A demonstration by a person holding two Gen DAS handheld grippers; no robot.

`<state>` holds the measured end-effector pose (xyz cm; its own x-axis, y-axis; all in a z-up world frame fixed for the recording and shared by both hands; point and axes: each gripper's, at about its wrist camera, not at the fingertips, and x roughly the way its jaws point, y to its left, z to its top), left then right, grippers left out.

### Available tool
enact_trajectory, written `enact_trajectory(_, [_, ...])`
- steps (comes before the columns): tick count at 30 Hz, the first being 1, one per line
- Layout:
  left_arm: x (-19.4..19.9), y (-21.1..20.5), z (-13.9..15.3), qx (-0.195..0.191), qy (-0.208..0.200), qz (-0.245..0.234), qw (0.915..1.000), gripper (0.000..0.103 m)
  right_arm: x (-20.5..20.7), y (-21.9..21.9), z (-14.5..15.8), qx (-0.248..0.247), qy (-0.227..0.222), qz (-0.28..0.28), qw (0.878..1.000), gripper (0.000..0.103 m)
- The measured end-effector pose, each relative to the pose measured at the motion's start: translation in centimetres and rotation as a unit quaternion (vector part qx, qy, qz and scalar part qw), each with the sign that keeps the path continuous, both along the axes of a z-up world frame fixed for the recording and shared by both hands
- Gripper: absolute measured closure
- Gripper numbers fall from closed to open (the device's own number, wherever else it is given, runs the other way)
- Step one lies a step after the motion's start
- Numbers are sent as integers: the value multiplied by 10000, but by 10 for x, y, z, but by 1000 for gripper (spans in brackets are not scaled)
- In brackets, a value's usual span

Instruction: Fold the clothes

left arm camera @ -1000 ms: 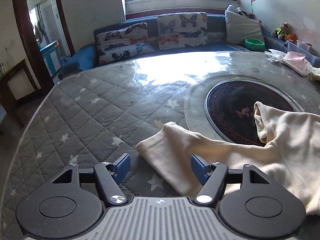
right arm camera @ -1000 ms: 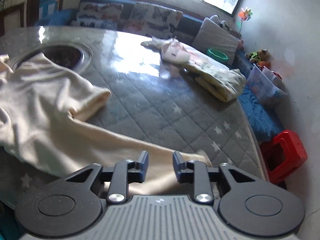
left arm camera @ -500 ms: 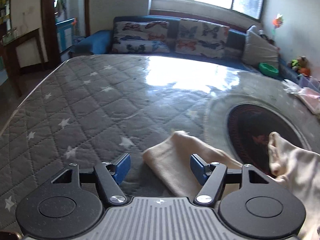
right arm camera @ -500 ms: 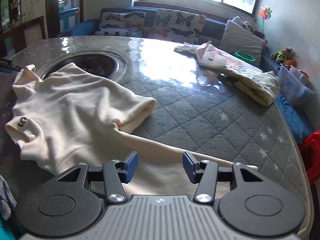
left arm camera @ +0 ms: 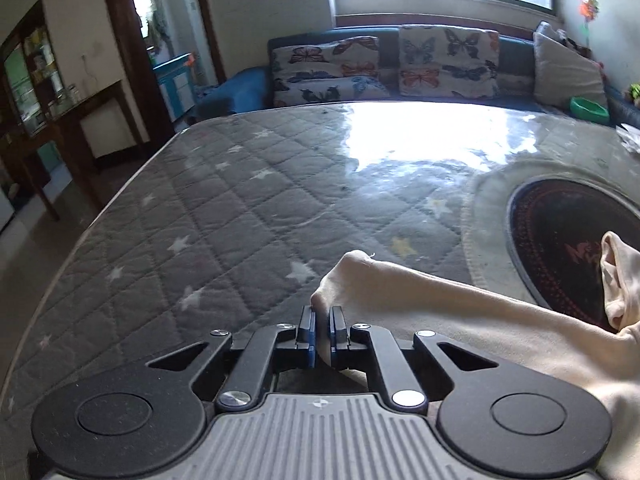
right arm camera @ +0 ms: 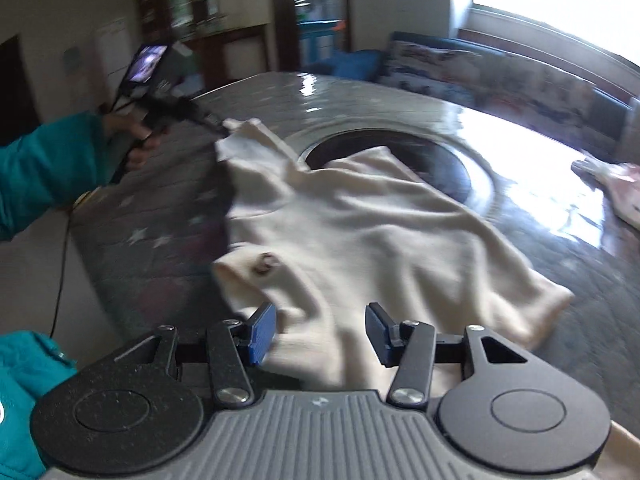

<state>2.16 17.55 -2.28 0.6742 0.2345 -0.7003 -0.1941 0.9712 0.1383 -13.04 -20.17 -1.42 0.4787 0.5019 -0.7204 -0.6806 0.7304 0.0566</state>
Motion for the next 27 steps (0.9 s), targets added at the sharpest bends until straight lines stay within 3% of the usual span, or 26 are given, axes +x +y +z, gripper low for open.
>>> enact_trajectory(3, [-13, 11, 5, 10, -47, 176, 9998, 96, -3, 18, -12, -205, 11, 338, 9992, 60])
enact_trajectory(5, [-23, 15, 9, 59, -74, 243, 9997, 96, -4, 25, -19, -319, 30, 465, 9984, 75])
enact_trajectory(8, [-39, 18, 16, 151, -122, 324, 9993, 96, -9, 22, -24, -408, 34, 528, 9978, 88])
enact_trajectory(10, [-50, 20, 21, 210, -126, 401, 9989, 96, -13, 17, -20, -361, 57, 589, 9976, 91])
enact_trajectory(13, [-64, 23, 23, 306, -49, 425, 9986, 96, -23, 9, -13, -275, 25, 928, 9953, 92])
enact_trajectory(17, [-69, 25, 9, 371, 358, 353, 9980, 90, -31, 2, -16, -309, 224, 1159, 9925, 88])
enact_trajectory(20, [-69, 26, 14, 418, 347, 446, 9975, 80, -25, -14, -4, 101, 470, 932, 9945, 82])
enact_trajectory(22, [-69, 22, 25, 357, 176, 370, 9985, 72, -19, -27, 8, 140, 320, 634, 9974, 74])
enact_trajectory(25, [-61, 1, 40, 185, -87, -57, 9998, 59, 3, -48, 17, 166, 132, -34, 9998, 67])
enact_trajectory(27, [-52, -19, 45, 9, -183, -483, 9987, 57, 23, -64, 18, 212, 46, -586, 9980, 66])
